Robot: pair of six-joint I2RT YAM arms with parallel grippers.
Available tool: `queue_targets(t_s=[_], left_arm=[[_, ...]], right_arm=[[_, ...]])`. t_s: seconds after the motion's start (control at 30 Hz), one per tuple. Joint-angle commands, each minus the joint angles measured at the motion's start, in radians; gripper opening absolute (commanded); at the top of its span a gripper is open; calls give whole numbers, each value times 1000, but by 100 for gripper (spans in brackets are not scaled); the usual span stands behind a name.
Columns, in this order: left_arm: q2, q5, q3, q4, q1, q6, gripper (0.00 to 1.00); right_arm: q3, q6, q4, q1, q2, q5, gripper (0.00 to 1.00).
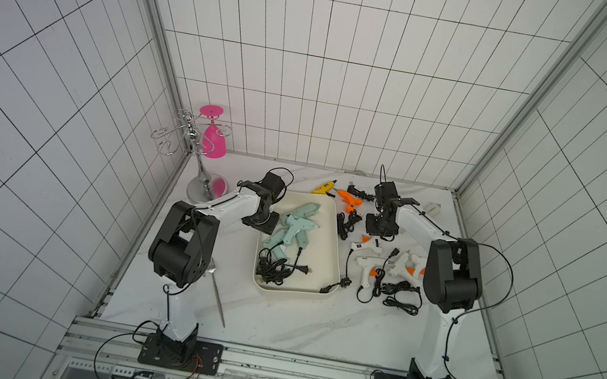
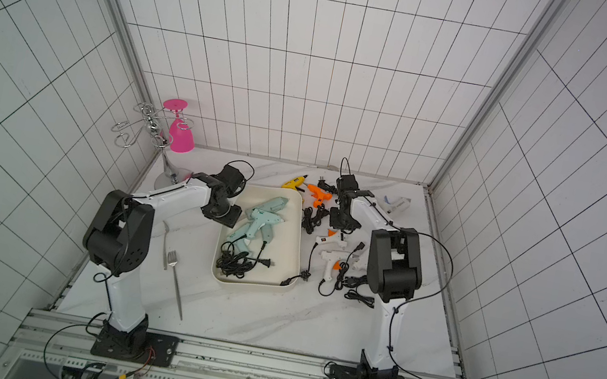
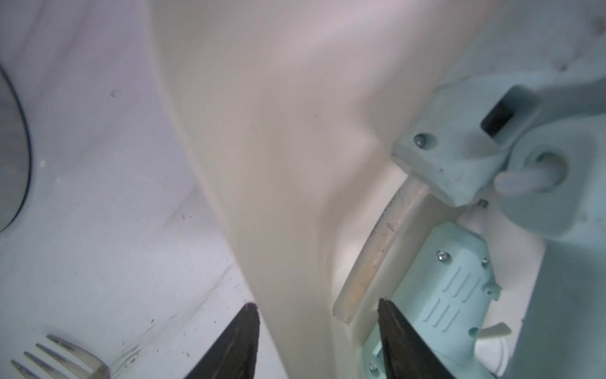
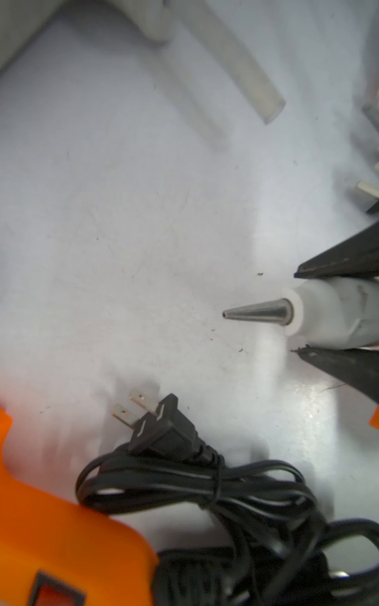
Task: Put the hot melt glue gun into the storage box
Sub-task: Adjust the storage box at the center of the board.
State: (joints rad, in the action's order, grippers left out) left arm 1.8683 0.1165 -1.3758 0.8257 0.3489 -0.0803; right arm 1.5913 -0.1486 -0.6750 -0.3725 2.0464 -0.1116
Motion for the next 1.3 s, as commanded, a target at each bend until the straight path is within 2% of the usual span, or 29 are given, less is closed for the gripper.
queue_targets(t_s=[0.0,0.13,0.3,0.37,0.57,0.97,1.13,1.27], left_arm=[[-130,76,4,-66,36,11,67],[-266,80,-11,-114,135,77,73],[-371,-42,-8,-264,301,221,80],[-375,-74,-18,-311,365,261,81],[-308,-133,-40,-369,462,356,81],[-224,-282,-42,-467,530,412,82],[-186,-281,-46,-457,534,422,81],[-175,-279,-3,-530,538,430,78]], right_arm=[[7,20,-49,6,-119,-39,4],[53,30,-124,1,-192,-29,2],[162,59,-275,-26,-254,-12,2],[206,60,-331,-42,-268,4,1],[323,37,-466,-90,-284,68,0],[377,21,-559,-148,-295,96,0],[395,11,-577,-155,-288,119,0],[401,4,-578,-164,-282,140,0]])
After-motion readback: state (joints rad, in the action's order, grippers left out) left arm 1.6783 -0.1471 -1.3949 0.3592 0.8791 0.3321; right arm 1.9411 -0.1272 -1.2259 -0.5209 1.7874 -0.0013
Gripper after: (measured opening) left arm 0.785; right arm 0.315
